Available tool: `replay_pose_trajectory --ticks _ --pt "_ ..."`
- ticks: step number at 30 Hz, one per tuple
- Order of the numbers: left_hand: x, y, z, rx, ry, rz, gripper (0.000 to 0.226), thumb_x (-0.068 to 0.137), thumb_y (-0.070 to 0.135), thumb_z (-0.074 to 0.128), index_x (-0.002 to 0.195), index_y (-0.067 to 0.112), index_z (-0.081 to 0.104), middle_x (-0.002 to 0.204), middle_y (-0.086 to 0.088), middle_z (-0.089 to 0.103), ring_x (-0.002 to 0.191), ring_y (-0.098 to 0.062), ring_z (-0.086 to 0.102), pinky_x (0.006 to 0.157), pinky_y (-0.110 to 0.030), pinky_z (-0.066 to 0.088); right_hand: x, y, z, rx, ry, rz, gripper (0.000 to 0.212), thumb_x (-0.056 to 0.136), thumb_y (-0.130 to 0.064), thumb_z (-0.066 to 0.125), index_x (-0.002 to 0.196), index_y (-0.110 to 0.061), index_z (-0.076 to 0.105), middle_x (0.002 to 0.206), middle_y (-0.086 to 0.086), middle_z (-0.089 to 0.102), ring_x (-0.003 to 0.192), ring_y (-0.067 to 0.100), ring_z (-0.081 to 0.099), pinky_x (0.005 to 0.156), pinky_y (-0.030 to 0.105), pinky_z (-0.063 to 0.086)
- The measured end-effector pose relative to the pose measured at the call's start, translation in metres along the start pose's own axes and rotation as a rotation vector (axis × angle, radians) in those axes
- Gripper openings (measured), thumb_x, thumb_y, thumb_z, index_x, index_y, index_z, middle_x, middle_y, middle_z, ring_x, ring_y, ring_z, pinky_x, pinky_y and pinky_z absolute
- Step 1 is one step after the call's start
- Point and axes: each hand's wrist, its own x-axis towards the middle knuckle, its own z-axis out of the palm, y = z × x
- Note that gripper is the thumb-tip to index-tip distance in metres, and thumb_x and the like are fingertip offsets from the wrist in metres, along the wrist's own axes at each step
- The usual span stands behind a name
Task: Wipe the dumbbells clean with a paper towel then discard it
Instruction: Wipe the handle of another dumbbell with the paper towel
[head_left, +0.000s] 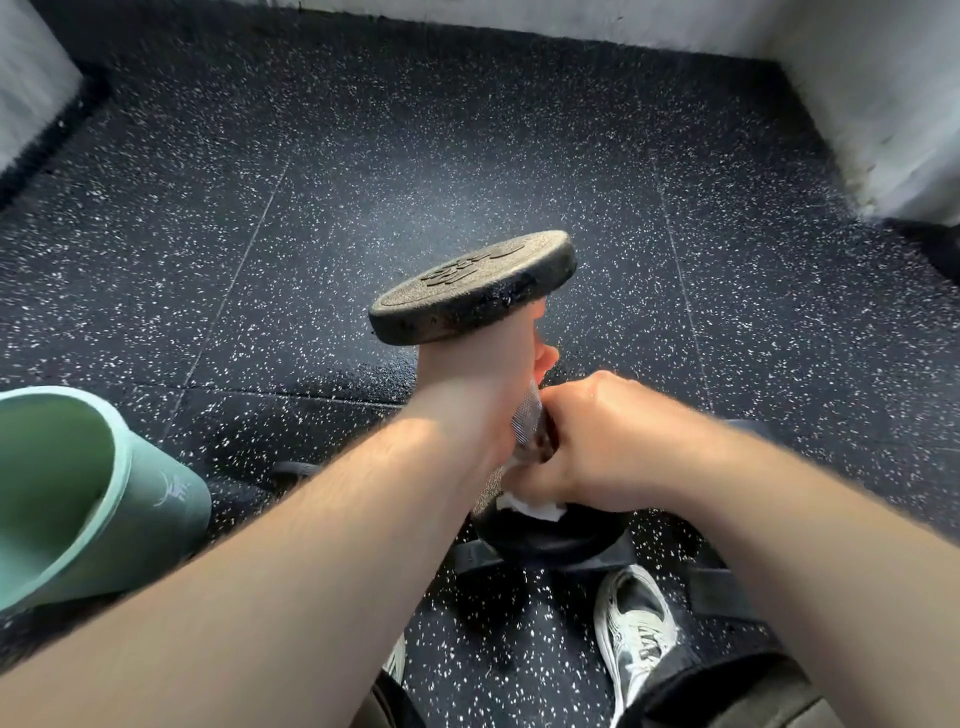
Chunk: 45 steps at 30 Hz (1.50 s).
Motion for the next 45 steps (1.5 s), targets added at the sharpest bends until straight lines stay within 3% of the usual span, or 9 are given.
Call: replay_pose_trajectory --ticks 7,13,17,22,27,31,36,41,45 --pt "-0.001 0.001 -0.001 0.054 -0.004 0.04 0.027 0.088 0.012 0.07 0.064 0.015 0.057 0.038 0.006 0.046 0.04 -0.011 0.05 0.063 -0.028 0.049 -0.001 0.02 -0.024 -0.021 -0.134 -0.068 0.016 0.08 -0.043 0.072 0.077 -0.033 0.06 0.074 -0.013 0.065 0.073 0.008 0.061 0.062 0.025 0.045" --pt "0.001 0.003 0.001 0.046 0.003 0.026 0.025 0.087 0.015 0.07 0.066 0.017 0.058 0.045 0.005 0.048 0.049 -0.014 0.053 0.058 -0.026 0.048 0.003 0.027 -0.018 0.058 0.177 0.096 0.011 0.089 -0.038 0.061 0.088 -0.028 0.058 0.083 -0.009 0.062 0.068 0.004 0.05 0.053 0.019 0.035" --pt "0.002 0.004 0.002 0.057 0.019 0.042 0.023 0.087 0.016 0.069 0.067 0.018 0.058 0.048 0.004 0.048 0.045 -0.012 0.052 0.059 -0.024 0.048 0.001 0.016 -0.007 0.12 0.244 0.04 0.02 0.086 -0.039 0.062 0.078 -0.023 0.051 0.076 -0.006 0.058 0.065 0.007 0.05 0.052 0.025 0.037" --pt "0.006 0.005 -0.001 0.054 0.047 0.058 0.024 0.088 0.017 0.068 0.067 0.019 0.058 0.041 0.007 0.047 0.046 -0.013 0.052 0.066 -0.029 0.048 0.0 0.016 -0.015 0.143 0.058 0.016 0.017 0.081 -0.041 0.062 0.078 -0.025 0.058 0.075 -0.008 0.065 0.072 0.01 0.06 0.061 0.027 0.045" --pt "0.009 0.006 -0.003 0.064 0.059 0.052 0.026 0.088 0.018 0.068 0.065 0.018 0.057 0.039 0.006 0.047 0.047 -0.014 0.054 0.075 -0.034 0.052 -0.004 0.023 -0.03 0.228 -0.106 -0.024 0.015 0.082 -0.022 0.063 0.082 -0.034 0.072 0.069 -0.02 0.069 0.055 -0.008 0.057 0.051 0.008 0.039" --pt "0.01 0.006 -0.002 0.064 0.058 0.061 0.026 0.088 0.017 0.069 0.064 0.017 0.057 0.039 0.006 0.047 0.045 -0.013 0.053 0.067 -0.031 0.051 0.001 0.025 -0.023 0.283 -0.044 -0.043 0.022 0.071 -0.034 0.081 0.085 -0.03 0.064 0.079 -0.015 0.07 0.074 0.003 0.065 0.073 0.03 0.055" --pt "0.007 0.005 -0.001 0.076 0.05 0.073 0.03 0.087 0.017 0.069 0.061 0.018 0.054 0.038 0.006 0.046 0.04 -0.012 0.051 0.063 -0.028 0.047 0.0 0.011 -0.009 0.173 0.048 -0.023 0.047 0.061 -0.05 0.087 0.079 -0.024 0.052 0.073 -0.01 0.06 0.063 0.005 0.052 0.053 0.022 0.041" --pt "0.004 0.002 0.001 0.081 0.043 0.056 0.032 0.088 0.02 0.069 0.06 0.019 0.053 0.037 0.007 0.045 0.041 -0.012 0.052 0.066 -0.032 0.047 -0.002 -0.006 0.005 0.076 0.114 0.044 0.069 0.053 -0.068 0.084 0.099 -0.026 0.053 0.098 -0.003 0.069 0.091 0.023 0.066 0.066 0.03 0.046" --pt "-0.002 0.002 0.003 0.048 0.038 0.014 0.028 0.088 0.02 0.07 0.064 0.018 0.056 0.037 0.009 0.046 0.041 -0.008 0.053 0.061 -0.025 0.048 0.001 -0.01 0.011 -0.002 0.152 0.104 0.055 0.065 -0.064 0.076 0.099 -0.027 0.052 0.104 0.003 0.068 0.098 0.031 0.065 0.068 0.03 0.042"
